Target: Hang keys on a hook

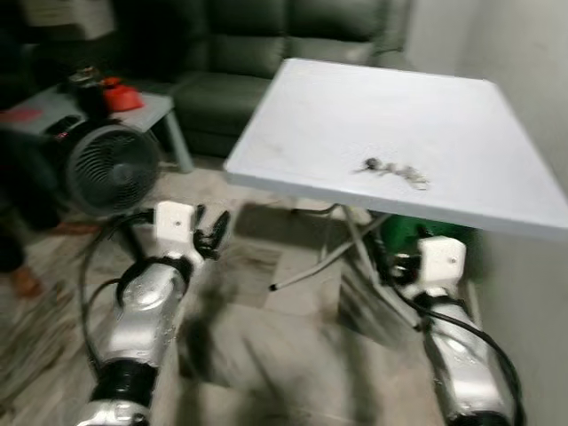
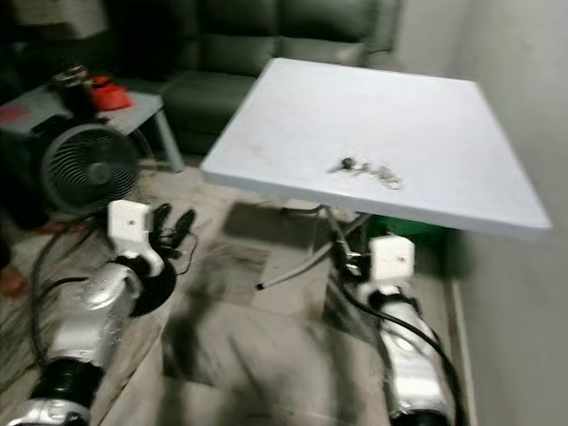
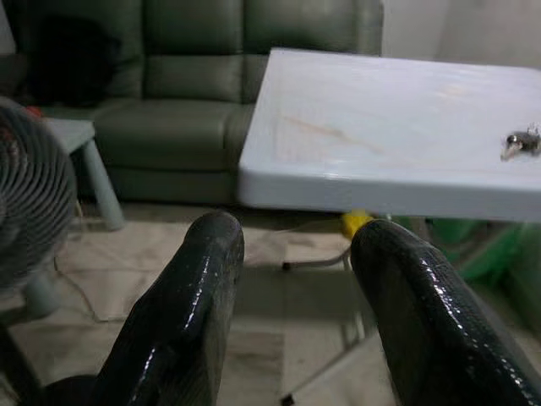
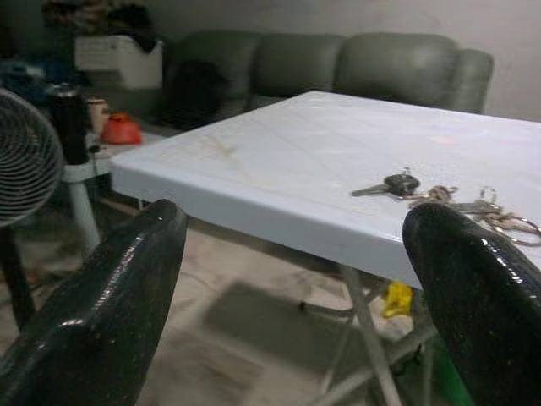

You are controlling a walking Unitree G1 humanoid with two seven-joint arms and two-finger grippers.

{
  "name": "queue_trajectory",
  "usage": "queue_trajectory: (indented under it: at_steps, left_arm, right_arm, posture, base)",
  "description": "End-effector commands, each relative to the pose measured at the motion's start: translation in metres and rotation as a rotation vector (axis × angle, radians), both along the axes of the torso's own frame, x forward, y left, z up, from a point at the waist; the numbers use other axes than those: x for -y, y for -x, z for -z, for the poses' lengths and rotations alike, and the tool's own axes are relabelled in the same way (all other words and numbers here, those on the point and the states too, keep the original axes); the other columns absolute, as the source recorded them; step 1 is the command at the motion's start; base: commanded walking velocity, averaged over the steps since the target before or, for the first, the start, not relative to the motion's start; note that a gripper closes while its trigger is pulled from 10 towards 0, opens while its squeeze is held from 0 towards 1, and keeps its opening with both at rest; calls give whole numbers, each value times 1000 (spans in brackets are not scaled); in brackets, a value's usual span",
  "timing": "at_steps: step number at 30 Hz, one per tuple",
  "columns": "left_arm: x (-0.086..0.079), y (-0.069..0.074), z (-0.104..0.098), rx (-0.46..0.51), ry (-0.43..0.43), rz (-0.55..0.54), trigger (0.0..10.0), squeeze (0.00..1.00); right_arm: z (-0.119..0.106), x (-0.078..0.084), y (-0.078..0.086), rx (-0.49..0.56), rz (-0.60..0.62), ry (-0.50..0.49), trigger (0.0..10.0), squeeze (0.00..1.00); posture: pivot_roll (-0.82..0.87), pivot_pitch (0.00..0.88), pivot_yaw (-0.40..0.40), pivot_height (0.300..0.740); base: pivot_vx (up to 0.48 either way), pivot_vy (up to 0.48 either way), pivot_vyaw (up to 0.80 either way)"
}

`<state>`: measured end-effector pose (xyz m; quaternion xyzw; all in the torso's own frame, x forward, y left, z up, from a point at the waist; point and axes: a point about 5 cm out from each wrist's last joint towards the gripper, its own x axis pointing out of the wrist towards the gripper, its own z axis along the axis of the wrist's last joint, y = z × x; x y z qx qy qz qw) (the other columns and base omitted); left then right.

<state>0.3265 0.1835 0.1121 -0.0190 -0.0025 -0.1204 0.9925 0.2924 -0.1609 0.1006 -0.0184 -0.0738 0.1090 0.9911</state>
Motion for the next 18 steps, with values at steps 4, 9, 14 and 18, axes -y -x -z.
queue_trajectory:
  at_steps: [4,9,14,18]
  left_arm:
    - [15,-3,-3,6,4,43,10000,0]
    - [14,-3,-3,5,3,40,10000,0]
    - [13,-2,-3,3,3,37,10000,0]
    - [13,-3,-3,2,5,34,10000,0]
  right_arm:
    - [-3,15,2,5,40,1,10000,0]
    - [-3,15,1,4,40,0,10000,0]
    - [-3,16,1,2,42,-1,10000,0]
    - [-4,16,1,3,40,-1,10000,0]
  posture:
    - [-133,1,7,740]
    - [-132,5,6,740]
    - [-131,7,6,740]
    - [-131,8,4,740]
  base:
    - [269,0,0]
    - [268,0,0]
    - [269,0,0]
    - [278,0,0]
